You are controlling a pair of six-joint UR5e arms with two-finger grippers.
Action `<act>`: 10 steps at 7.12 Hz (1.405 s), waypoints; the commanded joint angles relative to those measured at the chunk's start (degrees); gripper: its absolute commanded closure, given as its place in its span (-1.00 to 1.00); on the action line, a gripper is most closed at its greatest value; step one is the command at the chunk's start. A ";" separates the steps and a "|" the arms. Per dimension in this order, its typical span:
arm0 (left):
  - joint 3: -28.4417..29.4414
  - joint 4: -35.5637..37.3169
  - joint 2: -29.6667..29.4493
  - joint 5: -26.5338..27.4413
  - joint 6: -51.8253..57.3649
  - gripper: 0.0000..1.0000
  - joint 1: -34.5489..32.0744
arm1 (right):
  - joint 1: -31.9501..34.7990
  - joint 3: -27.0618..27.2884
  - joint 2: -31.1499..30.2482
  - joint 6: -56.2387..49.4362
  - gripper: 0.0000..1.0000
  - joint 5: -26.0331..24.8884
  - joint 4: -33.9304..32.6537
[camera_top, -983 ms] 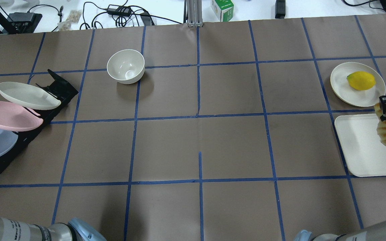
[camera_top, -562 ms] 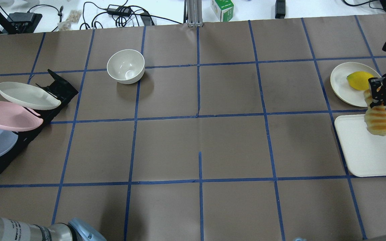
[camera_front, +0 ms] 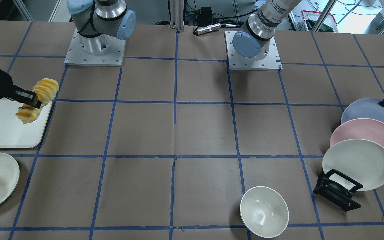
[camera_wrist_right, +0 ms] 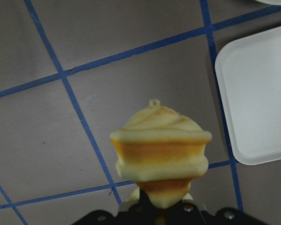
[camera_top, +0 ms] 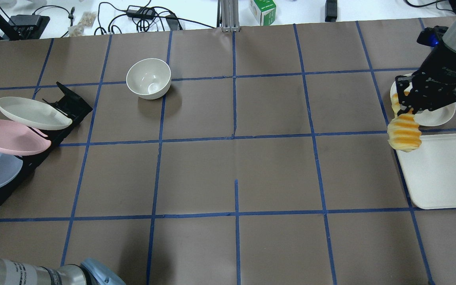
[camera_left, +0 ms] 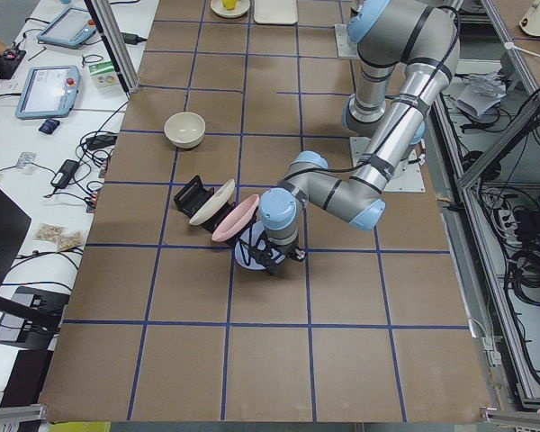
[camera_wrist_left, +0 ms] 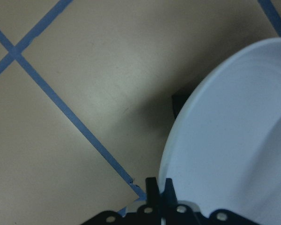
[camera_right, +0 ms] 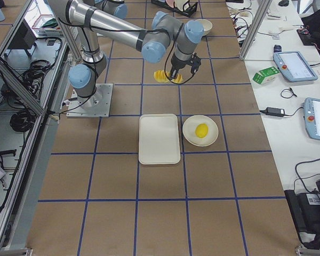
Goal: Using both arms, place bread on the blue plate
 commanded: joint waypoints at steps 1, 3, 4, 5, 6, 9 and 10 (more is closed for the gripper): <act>0.20 -1.96 2.76 0.10 0.00 1.00 -0.12 | 7.21 -0.28 -1.07 6.49 1.00 0.66 -0.44; 2.73 -10.35 6.80 1.49 0.35 1.00 -0.12 | 13.63 -2.21 -0.64 8.63 1.00 0.49 -2.02; 3.18 -15.89 9.00 2.20 0.35 1.00 -0.12 | 14.70 -2.22 -0.46 8.71 1.00 0.49 -2.38; 2.67 -19.68 11.28 1.86 0.27 1.00 -0.64 | 14.89 -2.22 -0.37 8.63 1.00 0.58 -2.29; 2.31 -23.29 13.22 1.77 -0.08 1.00 -2.12 | 14.98 -2.22 -0.28 8.54 1.00 0.58 -2.38; 2.31 -32.36 18.50 -3.20 -3.33 1.00 -10.08 | 16.30 -2.22 -0.28 11.16 1.00 0.67 -2.29; 2.22 -32.38 18.60 -8.11 -3.60 1.00 -17.01 | 16.91 -2.22 -0.28 11.44 1.00 0.67 -3.68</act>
